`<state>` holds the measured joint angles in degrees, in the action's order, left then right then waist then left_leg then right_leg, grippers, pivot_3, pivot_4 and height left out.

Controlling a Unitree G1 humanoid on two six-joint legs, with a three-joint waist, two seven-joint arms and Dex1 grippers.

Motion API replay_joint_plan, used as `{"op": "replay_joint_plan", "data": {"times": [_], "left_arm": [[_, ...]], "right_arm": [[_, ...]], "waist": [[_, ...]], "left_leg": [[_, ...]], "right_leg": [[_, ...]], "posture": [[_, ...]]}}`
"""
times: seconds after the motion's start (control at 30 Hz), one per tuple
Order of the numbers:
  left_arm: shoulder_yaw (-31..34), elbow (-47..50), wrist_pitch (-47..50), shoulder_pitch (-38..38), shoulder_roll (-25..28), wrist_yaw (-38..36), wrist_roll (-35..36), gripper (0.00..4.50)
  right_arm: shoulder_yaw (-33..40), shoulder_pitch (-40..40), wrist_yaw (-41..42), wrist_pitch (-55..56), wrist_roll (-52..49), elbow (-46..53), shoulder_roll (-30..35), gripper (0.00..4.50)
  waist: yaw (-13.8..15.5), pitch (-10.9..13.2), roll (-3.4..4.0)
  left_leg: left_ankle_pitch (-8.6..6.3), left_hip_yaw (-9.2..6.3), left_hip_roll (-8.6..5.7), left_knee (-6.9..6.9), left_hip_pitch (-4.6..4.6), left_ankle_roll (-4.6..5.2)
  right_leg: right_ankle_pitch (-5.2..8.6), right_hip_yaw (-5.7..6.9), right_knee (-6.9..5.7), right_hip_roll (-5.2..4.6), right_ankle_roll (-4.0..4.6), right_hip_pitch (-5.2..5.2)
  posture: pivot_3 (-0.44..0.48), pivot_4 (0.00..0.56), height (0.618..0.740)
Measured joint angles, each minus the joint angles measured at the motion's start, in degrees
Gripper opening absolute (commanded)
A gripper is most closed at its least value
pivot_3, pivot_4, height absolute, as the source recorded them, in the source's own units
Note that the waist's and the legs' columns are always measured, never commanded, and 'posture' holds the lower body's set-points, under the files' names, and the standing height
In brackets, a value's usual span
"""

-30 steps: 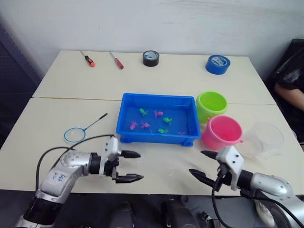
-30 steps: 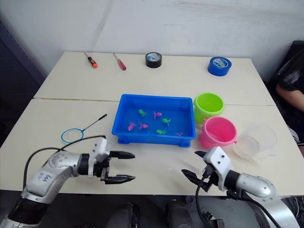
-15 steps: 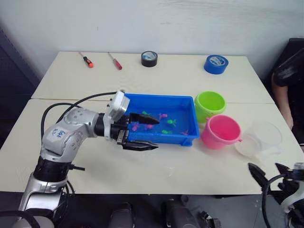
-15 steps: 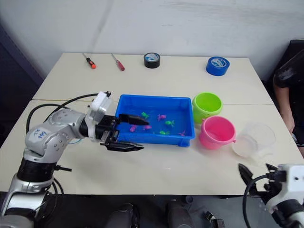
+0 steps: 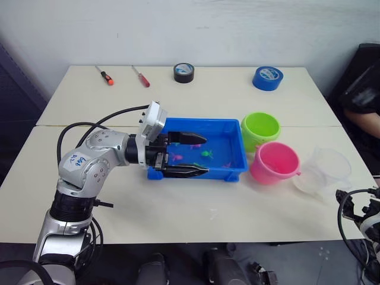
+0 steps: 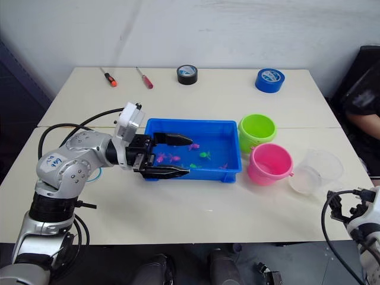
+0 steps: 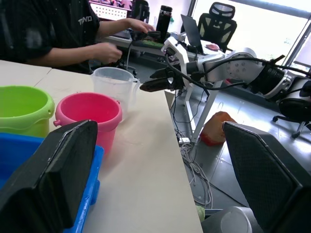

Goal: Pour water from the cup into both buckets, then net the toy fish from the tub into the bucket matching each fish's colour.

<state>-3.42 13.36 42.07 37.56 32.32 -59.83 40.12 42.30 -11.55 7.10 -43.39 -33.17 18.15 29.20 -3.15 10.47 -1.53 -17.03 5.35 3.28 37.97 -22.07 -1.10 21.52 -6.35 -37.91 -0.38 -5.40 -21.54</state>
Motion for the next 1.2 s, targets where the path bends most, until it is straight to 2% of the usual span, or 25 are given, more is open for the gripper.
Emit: {"op": "replay_joint_plan", "data": {"times": [0.6, 0.7, 0.8, 1.2], "left_arm": [[0.4, 2.3, 0.4, -0.2, 0.4, 2.8, 0.1, 4.48], [0.6, 2.5, 0.5, -0.2, 0.5, 2.9, 0.2, 4.50], [0.7, 2.9, 0.5, -0.4, 0.8, 3.1, 0.2, 4.50], [1.0, 3.8, 0.9, -0.4, 2.0, 3.4, 0.2, 4.50]], "right_arm": [[-3.9, 8.9, 1.8, 6.8, 7.3, -14.3, 1.3, 4.50], [-4.1, 10.0, 2.0, 8.1, 7.8, -15.9, 1.3, 3.67], [-5.0, 11.2, 2.1, 9.6, 8.7, -17.4, 1.3, 2.26], [-6.1, 15.5, 4.0, 14.9, 10.0, -25.0, 1.3, 2.26]], "waist": [[-0.1, 0.0, 0.05], [-0.1, 0.0, 0.05], [-0.1, 0.0, 0.06], [-0.3, 0.0, 0.09]], "left_leg": [[0.03, 0.02, 0.00, 0.00, 0.00, -0.04], [0.04, 0.03, 0.00, 0.00, 0.01, -0.04], [0.04, 0.03, 0.01, 0.00, 0.01, -0.05], [0.06, 0.05, 0.02, 0.00, 0.02, -0.06]], "right_leg": [[-0.01, -0.02, 0.00, 0.01, -0.03, 0.00], [-0.01, -0.02, 0.00, 0.01, -0.03, 0.00], [-0.02, -0.02, 0.00, 0.01, -0.03, 0.00], [-0.02, -0.04, 0.00, 0.03, -0.03, 0.00]], "posture": [[0.000, 0.150, 0.740], [0.000, 0.150, 0.740], [0.000, 0.150, 0.740], [0.000, 0.150, 0.740]]}}
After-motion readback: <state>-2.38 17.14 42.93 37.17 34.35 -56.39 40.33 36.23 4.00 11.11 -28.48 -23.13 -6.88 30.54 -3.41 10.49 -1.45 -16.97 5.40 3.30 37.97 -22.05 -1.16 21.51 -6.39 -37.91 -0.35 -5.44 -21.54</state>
